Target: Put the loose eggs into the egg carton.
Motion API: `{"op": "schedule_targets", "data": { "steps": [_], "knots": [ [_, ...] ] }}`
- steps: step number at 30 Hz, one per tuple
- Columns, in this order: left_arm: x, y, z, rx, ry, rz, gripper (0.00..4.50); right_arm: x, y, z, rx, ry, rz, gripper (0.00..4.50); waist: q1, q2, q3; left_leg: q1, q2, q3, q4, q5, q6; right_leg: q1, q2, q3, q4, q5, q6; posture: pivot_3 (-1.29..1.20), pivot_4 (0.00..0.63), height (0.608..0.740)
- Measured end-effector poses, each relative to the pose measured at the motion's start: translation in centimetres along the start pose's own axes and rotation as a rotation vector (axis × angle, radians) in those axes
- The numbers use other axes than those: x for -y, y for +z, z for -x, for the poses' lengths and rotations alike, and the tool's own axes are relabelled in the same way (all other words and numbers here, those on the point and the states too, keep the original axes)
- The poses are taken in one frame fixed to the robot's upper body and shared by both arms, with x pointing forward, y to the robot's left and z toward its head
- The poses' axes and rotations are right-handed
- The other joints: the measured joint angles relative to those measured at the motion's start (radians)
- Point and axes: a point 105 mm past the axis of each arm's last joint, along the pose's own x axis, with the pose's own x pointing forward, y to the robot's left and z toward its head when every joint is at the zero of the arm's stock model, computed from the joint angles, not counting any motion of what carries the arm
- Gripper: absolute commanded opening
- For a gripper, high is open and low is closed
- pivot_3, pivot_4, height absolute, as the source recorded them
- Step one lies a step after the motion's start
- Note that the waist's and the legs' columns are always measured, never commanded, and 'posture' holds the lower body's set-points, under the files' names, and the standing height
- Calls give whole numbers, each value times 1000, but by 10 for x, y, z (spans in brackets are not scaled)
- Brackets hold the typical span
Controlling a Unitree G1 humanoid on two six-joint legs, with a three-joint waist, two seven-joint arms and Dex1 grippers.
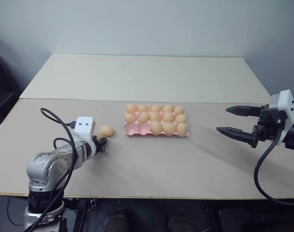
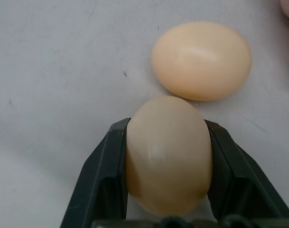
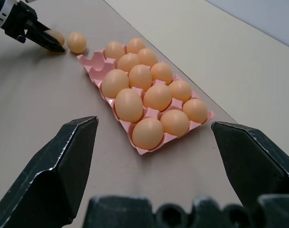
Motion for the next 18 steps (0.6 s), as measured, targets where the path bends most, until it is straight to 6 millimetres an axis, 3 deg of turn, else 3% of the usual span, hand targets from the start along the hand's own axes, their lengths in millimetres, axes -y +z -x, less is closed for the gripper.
{"op": "schedule_targets", "data": {
  "steps": [6, 10, 14, 18],
  "knots": [
    [-7, 23, 40, 142, -68, -88, 1751, -10, 8, -1, 20, 87, -33, 4500, -4, 0, 0, 0, 1, 0, -1, 0, 0, -1, 0, 0, 0, 0, 0, 0, 150, 740],
    [16, 43, 67, 277, -236, -141, 1749, -17, 14, -2, 44, 134, -36, 4500, 3, 0, 0, 0, 0, 0, 1, -5, 8, 1, 0, -1, 0, 0, 0, 0, 150, 740],
    [51, 72, 69, 400, -377, -194, 1748, -19, 22, -5, 69, 132, -15, 4500, 12, 0, 0, -1, 0, -2, 4, -6, 10, 2, 0, -2, 0, 0, 0, 0, 150, 740],
    [78, 87, 50, 428, -420, -235, 1747, -29, 30, -10, 104, 173, -19, 4500, 9, 0, 0, -2, 0, -2, 4, -5, 8, 1, 0, -1, -1, 0, 0, 0, 150, 740]
  ]
}}
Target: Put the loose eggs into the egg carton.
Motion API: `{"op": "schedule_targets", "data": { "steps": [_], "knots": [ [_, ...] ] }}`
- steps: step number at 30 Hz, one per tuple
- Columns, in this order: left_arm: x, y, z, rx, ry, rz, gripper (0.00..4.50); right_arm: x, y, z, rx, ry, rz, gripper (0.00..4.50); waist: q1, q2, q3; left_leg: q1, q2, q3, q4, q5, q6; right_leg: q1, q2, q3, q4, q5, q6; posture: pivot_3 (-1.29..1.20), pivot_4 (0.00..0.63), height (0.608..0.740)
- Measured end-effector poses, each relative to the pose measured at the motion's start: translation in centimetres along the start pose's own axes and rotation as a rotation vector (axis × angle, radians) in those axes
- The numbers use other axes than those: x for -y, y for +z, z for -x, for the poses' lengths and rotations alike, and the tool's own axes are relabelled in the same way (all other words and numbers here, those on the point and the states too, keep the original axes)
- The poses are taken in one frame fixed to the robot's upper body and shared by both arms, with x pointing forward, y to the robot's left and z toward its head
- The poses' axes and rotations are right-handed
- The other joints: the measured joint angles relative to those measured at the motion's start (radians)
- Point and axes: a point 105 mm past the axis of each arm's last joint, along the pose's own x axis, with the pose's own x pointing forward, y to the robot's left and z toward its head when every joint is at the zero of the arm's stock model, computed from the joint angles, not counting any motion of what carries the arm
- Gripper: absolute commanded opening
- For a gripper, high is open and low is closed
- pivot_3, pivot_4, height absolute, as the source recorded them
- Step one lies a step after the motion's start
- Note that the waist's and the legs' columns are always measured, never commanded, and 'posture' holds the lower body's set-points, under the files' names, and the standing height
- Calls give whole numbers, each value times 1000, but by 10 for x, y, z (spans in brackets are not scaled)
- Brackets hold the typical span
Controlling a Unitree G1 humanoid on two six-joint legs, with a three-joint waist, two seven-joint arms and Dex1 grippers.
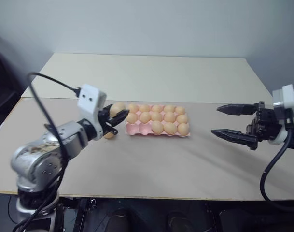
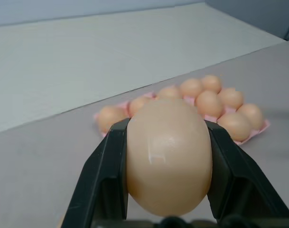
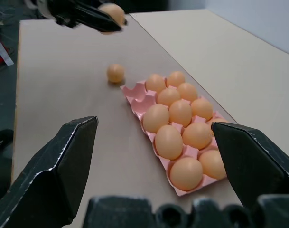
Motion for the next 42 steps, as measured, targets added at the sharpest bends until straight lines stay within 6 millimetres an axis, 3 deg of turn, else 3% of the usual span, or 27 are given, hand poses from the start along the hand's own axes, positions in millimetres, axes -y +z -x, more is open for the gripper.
{"op": "schedule_targets", "data": {
  "steps": [5, 11, 37, 42],
  "knots": [
    [3, -32, -44, -90, 9, 28, 1739, -10, 8, -6, 22, 31, 5, 4500, -2, 0, 0, 0, 0, 0, 2, -1, 1, 0, 0, 0, 1, 0, 0, 0, 150, 740],
    [22, -55, -76, -79, -73, 51, 1724, -12, 11, -9, 35, 23, 6, 4500, -1, 0, 0, -3, 0, -1, 2, -1, 1, -1, 0, -1, 0, 0, 0, 0, 150, 740],
    [30, -73, -81, -180, -76, 16, 1722, -11, 6, -5, 18, -12, -13, 4500, 1, 0, 0, -3, 0, -2, 4, -2, 4, -1, 0, -1, 1, 0, 1, 0, 150, 740],
    [33, -71, -85, -196, -74, 17, 3252, -9, 7, -5, 17, -22, -5, 4500, 1, 0, 0, -3, 0, -2, 4, -2, 4, -1, 0, -1, 1, 0, 1, 0, 150, 740]
  ]
}}
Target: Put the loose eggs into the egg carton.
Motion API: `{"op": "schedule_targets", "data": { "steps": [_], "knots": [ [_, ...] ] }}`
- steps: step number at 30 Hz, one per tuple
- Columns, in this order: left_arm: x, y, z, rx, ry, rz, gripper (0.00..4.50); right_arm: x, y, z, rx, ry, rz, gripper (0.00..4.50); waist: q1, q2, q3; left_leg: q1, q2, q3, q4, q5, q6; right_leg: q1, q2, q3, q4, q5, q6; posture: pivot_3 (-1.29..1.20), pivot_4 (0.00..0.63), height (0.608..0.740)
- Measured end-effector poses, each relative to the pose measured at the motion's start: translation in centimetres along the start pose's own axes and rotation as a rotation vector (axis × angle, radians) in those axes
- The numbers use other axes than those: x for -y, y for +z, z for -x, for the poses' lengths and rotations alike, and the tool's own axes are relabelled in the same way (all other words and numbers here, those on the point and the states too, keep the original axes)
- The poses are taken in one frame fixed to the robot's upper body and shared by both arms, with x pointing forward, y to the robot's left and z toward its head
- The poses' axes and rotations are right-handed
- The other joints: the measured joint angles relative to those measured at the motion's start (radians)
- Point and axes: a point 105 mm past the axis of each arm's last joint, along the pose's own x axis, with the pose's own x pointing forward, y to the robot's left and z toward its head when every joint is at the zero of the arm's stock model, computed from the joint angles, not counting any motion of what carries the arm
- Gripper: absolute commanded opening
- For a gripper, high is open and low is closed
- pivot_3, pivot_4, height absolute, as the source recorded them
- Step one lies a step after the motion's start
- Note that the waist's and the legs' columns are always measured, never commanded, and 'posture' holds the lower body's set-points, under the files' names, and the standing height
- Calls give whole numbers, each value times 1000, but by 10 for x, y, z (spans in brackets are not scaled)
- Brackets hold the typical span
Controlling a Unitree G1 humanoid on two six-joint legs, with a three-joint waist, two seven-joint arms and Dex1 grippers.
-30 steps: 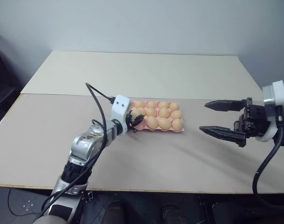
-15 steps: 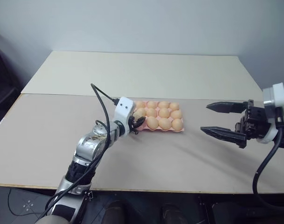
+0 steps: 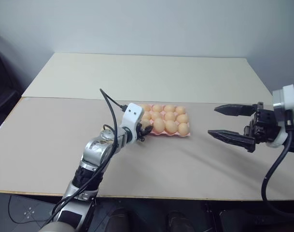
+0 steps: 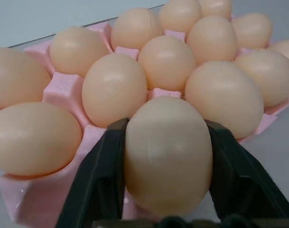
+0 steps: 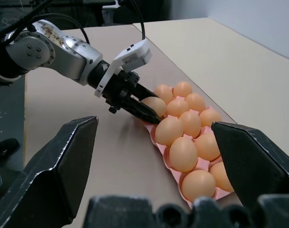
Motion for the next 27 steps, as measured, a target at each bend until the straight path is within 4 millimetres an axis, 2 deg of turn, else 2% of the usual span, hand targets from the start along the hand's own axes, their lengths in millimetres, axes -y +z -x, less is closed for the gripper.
{"op": "schedule_targets", "data": {
  "steps": [4, 8, 11, 23, 27],
  "knots": [
    [-1, -1, 0, -6, 4, -3, 4446, 0, 0, 0, -1, -2, 0, 4500, 0, 0, 0, 0, 0, 0, 0, 0, 0, 0, 0, 0, 0, 0, 0, 0, 150, 740],
    [-3, 2, 2, 5, 14, 1, 4481, 0, 0, 0, -1, -2, 0, 4500, 0, 0, 0, 0, 0, 0, 0, 0, 0, 0, 0, 0, 0, 0, 0, 0, 150, 740],
    [-8, 11, 10, 47, 25, 2, 4481, 0, 0, 0, -2, -3, 0, 4500, -1, 0, 0, 0, 0, 0, 0, 0, 0, 0, 0, 0, 0, 0, 0, 0, 150, 740],
    [-22, 34, 56, 141, 60, 0, 4481, 5, -4, -4, -22, 1, -2, 4500, -3, 0, 0, 0, 0, -1, 0, 0, 0, 0, 0, 0, 0, 0, 0, 0, 150, 740],
    [-35, 47, 84, 216, 102, 34, 4481, 6, -4, -5, -21, 11, -4, 4500, -7, 0, 0, 0, 1, -1, 0, 0, 0, 0, 0, 0, 0, 0, 0, 0, 150, 740]
  ]
}}
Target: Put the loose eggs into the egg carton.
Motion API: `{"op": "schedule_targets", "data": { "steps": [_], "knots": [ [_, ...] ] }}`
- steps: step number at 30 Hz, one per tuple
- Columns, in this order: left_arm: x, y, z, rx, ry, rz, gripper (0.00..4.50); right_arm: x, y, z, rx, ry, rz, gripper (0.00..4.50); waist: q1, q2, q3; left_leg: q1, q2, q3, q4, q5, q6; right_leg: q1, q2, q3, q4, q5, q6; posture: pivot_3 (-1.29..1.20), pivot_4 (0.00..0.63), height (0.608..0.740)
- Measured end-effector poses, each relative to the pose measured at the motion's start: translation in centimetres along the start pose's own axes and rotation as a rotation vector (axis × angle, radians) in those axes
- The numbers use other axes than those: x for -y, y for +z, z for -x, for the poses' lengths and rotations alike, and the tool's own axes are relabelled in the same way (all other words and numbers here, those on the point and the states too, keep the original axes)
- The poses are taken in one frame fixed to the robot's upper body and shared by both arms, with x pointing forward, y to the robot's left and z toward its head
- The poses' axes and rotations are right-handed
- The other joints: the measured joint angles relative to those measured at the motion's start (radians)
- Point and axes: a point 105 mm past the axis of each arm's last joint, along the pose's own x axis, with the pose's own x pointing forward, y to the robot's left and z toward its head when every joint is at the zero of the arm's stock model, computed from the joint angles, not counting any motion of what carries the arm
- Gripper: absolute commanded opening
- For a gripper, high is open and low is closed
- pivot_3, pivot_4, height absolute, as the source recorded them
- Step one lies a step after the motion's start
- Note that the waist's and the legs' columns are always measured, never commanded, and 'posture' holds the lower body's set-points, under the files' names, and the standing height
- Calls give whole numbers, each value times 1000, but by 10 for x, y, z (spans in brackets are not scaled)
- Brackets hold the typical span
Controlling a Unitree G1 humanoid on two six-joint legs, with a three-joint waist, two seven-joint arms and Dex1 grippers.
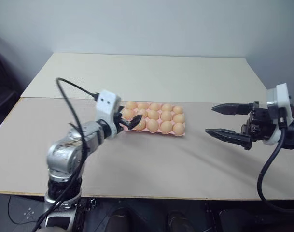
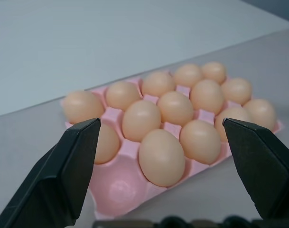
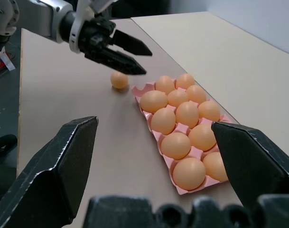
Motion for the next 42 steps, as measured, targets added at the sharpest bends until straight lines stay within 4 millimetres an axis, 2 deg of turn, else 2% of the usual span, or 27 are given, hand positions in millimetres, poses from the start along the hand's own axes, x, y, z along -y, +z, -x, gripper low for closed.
{"op": "schedule_targets", "data": {
  "steps": [3, 7, 9, 11, 14, 17, 20, 23, 28, 31, 34, 36, 42],
  "knots": [
    [-19, 16, 25, 78, 74, 1, 4481, 0, -1, 0, -4, 5, -2, 4500, -4, 0, 0, 1, 0, 0, 0, 0, 0, 0, 0, 0, 0, 0, 0, 0, 150, 740],
    [-32, 19, 65, 105, 127, -3, 4481, 1, -4, -3, -8, 18, -16, 4500, -6, 0, 0, 1, 1, 0, 0, 0, 0, 0, 0, 0, 0, 0, 0, 0, 150, 740],
    [-32, 14, 85, 68, 130, -1, 4481, 4, -5, -3, -4, 20, -20, 4500, -5, 0, 0, 1, 1, 0, 0, 0, 0, 0, 0, 0, 0, 0, 0, 0, 150, 740],
    [-25, -2, 100, 0, 94, 38, 4481, 6, -6, -4, 0, 21, -12, 4500, -5, 0, 0, 1, 1, 0, 0, 0, 0, 1, 0, 0, 0, 0, 0, 0, 150, 740],
    [-22, -21, 115, -112, 87, 67, 4481, 7, -8, -8, 5, 39, -20, 4500, -2, 0, 0, 2, 1, 0, 0, 0, 0, 1, 0, -1, 1, 0, 0, 0, 150, 740],
    [-40, -22, 134, -227, 157, 23, 4481, 9, -8, -9, 12, 42, -12, 4500, -4, 0, 0, 3, 1, 0, -1, 0, 0, 1, 0, -1, 0, 0, 0, 0, 150, 740],
    [-60, -11, 154, -289, 205, 22, 4481, 11, -11, -9, 2, 46, -10, 4500, -5, 0, 0, 3, 0, 1, -2, 0, 0, 1, 0, -1, 0, 0, -1, 0, 150, 740],
    [-71, -4, 166, -335, 220, 36, 4481, 12, -12, -10, 0, 55, -10, 4500, -5, 0, 0, 3, 1, 1, -2, 0, 0, 0, 0, -1, 0, -1, -1, 0, 150, 740],
    [-71, -2, 168, -351, 183, 66, 4481, 13, -10, -10, 3, 59, -1, 4500, -5, 0, 0, 3, 1, 1, -2, 0, 0, 0, 0, -1, 0, -1, -1, 0, 150, 740],
    [-69, 0, 162, -328, 165, 64, 4481, 13, -11, -10, -1, 56, -1, 4500, -5, 0, 0, 3, 1, 2, -3, 0, 0, 0, 0, -1, 0, -1, -1, 0, 150, 740],
    [-63, -7, 147, -300, 121, 86, 4481, 13, -11, -12, 1, 58, -3, 4500, -4, 0, 0, 3, 1, 2, -2, 0, 0, 0, 0, -1, 0, -1, -1, 0, 150, 740],
    [-60, -14, 131, -291, 109, 90, 4481, 13, -11, -12, 2, 59, 0, 4500, -2, 0, 0, 2, 0, 2, -2, 0, 0, 1, 0, -1, 0, -1, -1, 0, 150, 740],
    [-63, -28, 101, -314, 166, 69, 4481, 12, -13, -10, -6, 55, -2, 4500, -3, 0, 0, 1, 0, 1, -2, 0, 0, -1, 0, 0, 0, -1, -1, 0, 150, 740]
  ]
}}
